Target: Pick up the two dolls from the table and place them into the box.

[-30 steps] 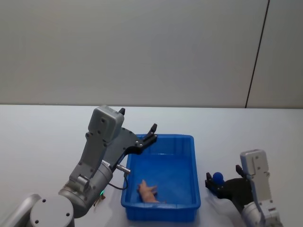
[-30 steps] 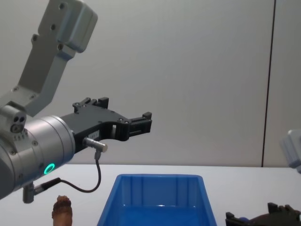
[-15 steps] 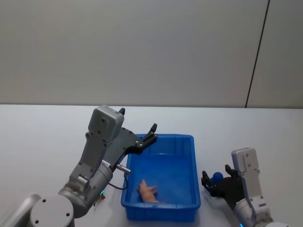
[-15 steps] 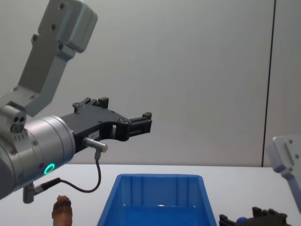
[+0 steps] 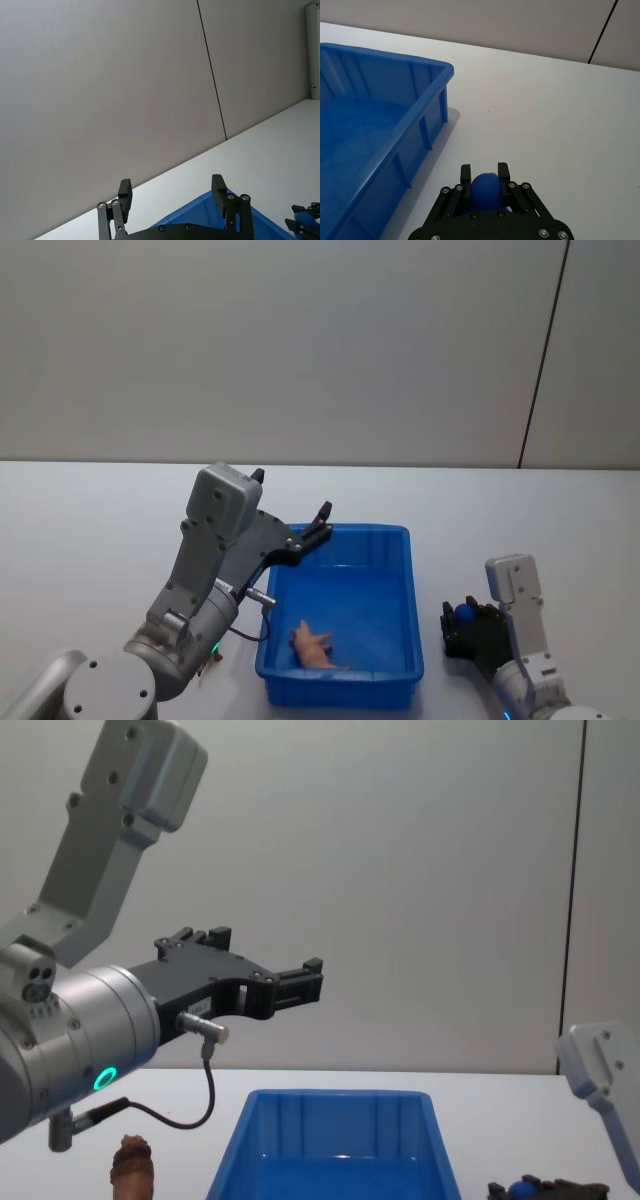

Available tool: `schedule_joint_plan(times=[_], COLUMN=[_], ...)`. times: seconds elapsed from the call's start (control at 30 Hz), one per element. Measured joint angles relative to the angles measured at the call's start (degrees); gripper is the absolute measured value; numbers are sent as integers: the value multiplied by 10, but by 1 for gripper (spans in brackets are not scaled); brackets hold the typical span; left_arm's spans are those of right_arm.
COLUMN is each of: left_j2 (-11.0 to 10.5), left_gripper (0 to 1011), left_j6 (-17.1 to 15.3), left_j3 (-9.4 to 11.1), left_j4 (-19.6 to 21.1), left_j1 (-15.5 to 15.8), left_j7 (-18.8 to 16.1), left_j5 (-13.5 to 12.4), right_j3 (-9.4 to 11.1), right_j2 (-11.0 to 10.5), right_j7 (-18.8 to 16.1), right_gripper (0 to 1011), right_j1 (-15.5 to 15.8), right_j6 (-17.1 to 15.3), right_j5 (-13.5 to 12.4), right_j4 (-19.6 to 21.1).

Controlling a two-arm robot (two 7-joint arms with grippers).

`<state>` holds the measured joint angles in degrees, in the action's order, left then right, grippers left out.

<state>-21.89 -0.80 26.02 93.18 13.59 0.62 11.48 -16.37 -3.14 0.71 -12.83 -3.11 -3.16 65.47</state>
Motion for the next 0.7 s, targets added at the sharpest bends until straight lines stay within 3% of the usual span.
schedule_joint_plan(times=[0.1, 0.33, 0.7], left_j2=[0, 0, 0], left_gripper=[1001, 1001, 1001], left_j6=[0, 0, 0], left_j3=[0, 0, 0], left_j4=[0, 0, 0], left_j1=[0, 0, 0], left_j7=[0, 0, 0], left_j5=[0, 0, 0], right_j3=[1, 2, 1], right_j2=[1, 1, -2], right_j7=[3, 7, 10], right_gripper=[288, 243, 194], right_j1=[-1, -1, 11], right_j6=[-1, 2, 28], right_j5=[1, 4, 14], right_j4=[-4, -3, 39])
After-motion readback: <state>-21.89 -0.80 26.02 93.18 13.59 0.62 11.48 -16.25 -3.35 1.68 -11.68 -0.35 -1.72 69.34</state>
